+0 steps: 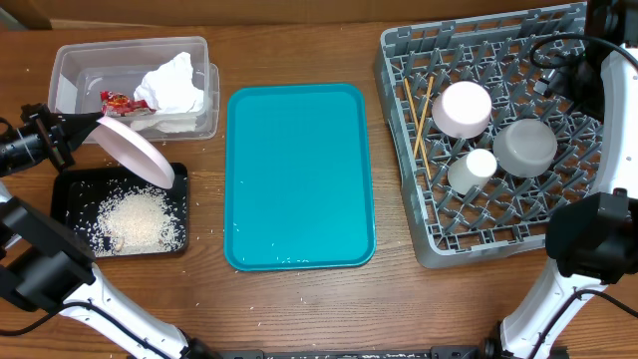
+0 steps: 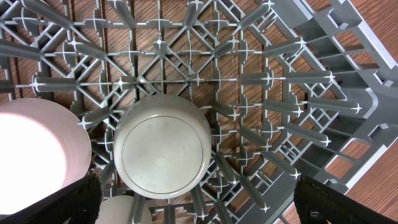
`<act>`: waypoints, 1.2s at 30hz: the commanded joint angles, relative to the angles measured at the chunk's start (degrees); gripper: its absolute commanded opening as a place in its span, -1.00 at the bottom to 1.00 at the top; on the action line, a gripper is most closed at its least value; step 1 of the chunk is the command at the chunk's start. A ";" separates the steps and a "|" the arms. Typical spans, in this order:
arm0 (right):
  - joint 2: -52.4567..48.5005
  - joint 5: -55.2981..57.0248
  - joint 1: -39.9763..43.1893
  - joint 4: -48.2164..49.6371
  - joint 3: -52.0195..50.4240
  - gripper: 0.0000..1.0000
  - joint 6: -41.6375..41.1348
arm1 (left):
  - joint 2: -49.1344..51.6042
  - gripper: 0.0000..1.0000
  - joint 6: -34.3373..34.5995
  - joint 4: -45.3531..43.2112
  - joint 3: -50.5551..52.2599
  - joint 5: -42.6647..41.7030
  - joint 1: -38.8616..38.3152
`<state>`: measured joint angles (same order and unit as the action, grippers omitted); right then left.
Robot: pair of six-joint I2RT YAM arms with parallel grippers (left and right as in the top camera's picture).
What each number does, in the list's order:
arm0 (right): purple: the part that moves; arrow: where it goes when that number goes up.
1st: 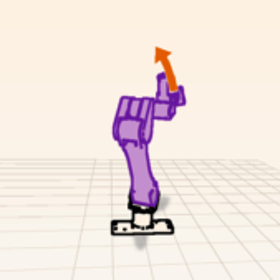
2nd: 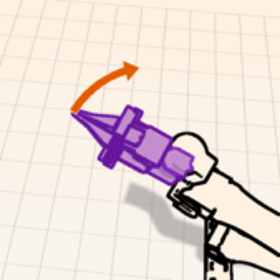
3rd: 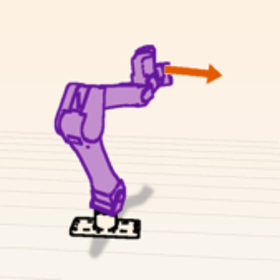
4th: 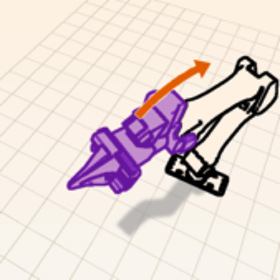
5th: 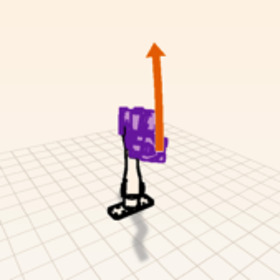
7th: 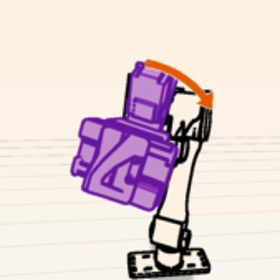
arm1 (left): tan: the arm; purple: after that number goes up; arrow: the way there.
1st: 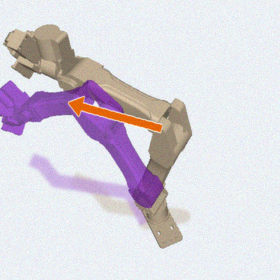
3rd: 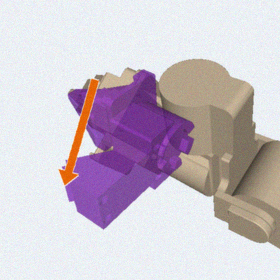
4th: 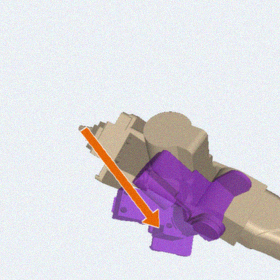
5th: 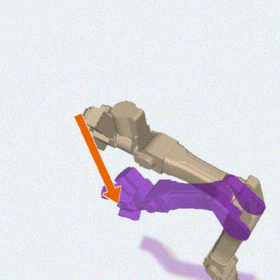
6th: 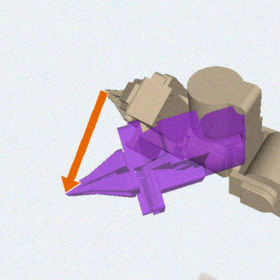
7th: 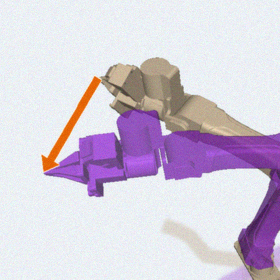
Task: Sort waste into correct bins and load items into the dishwasher
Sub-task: 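Tilt the plate with the left gripper to dump rice onto the black tray, then carry the plate right and set it on the teal tray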
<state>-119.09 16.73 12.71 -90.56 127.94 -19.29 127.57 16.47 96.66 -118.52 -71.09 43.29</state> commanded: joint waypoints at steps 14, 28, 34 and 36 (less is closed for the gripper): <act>2.34 0.13 0.07 0.24 1.49 1.00 -0.28 | -16.22 -0.92 2.32 0.20 0.68 12.39 -13.14; 2.34 0.13 0.07 0.26 1.49 0.99 -0.28 | -18.34 -0.92 23.04 -9.68 1.60 71.23 -65.16; 2.34 0.13 0.07 0.26 1.49 1.00 -0.28 | -10.34 -0.92 23.30 -15.93 1.60 76.89 -74.27; 2.34 0.13 0.07 0.24 1.49 1.00 -0.28 | -6.97 -0.92 24.28 -16.17 1.60 79.49 -75.80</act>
<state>-119.09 16.69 12.71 -90.59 127.94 -19.27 115.98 37.93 80.58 -117.34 -0.73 -31.00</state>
